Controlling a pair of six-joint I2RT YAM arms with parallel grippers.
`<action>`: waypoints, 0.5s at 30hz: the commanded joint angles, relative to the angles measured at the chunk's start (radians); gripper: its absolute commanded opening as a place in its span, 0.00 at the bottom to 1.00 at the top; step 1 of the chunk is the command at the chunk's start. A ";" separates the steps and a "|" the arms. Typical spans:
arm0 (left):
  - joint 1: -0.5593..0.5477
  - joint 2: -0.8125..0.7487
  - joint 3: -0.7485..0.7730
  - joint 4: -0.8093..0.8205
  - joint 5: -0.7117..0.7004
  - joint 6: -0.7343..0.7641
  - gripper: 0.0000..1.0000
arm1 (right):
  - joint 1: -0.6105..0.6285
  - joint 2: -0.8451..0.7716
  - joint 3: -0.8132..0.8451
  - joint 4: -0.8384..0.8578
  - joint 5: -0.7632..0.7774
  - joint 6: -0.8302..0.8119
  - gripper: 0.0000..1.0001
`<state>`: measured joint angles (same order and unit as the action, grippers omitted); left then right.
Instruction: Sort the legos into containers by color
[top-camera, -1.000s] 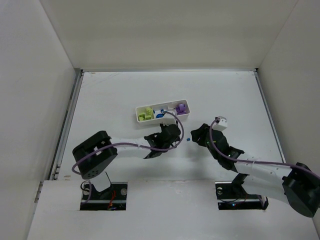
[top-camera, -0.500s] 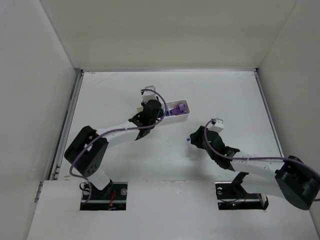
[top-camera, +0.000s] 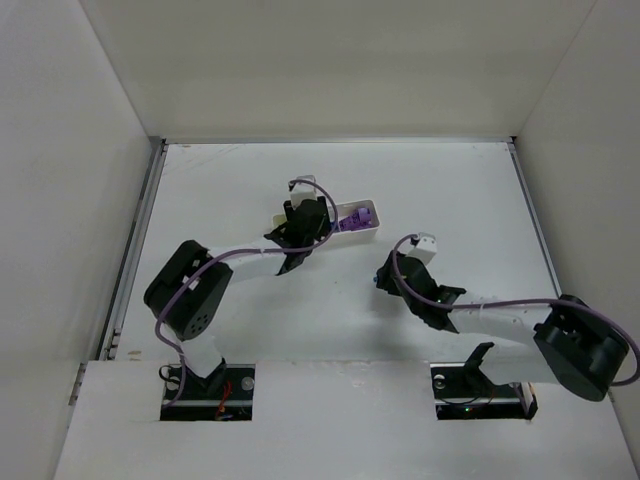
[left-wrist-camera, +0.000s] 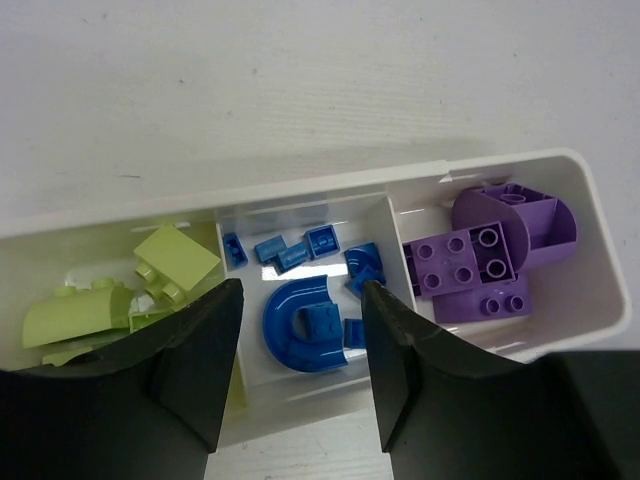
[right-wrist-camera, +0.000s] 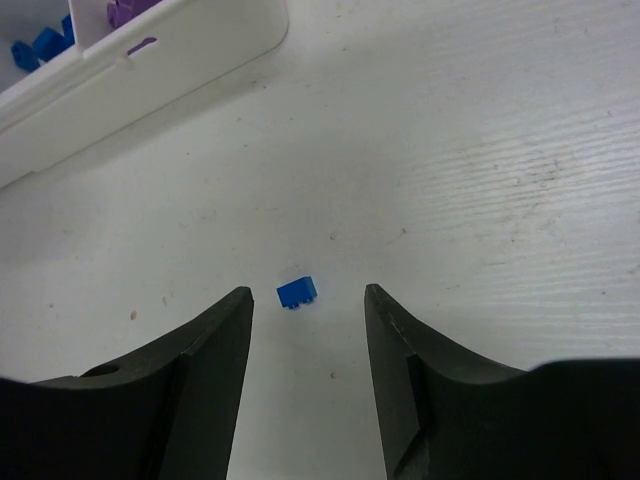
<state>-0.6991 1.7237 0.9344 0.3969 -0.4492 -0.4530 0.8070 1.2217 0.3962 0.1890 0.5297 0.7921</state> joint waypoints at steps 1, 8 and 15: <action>-0.007 -0.140 -0.040 0.039 -0.028 -0.001 0.49 | 0.030 0.068 0.079 -0.020 0.030 -0.048 0.53; -0.015 -0.416 -0.244 0.063 -0.034 -0.044 0.51 | 0.077 0.186 0.154 -0.075 0.070 -0.062 0.44; 0.066 -0.728 -0.492 0.017 -0.040 -0.122 0.58 | 0.088 0.243 0.202 -0.146 0.115 -0.044 0.44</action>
<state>-0.6651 1.0855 0.5167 0.4313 -0.4694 -0.5220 0.8852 1.4487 0.5488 0.0807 0.5854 0.7486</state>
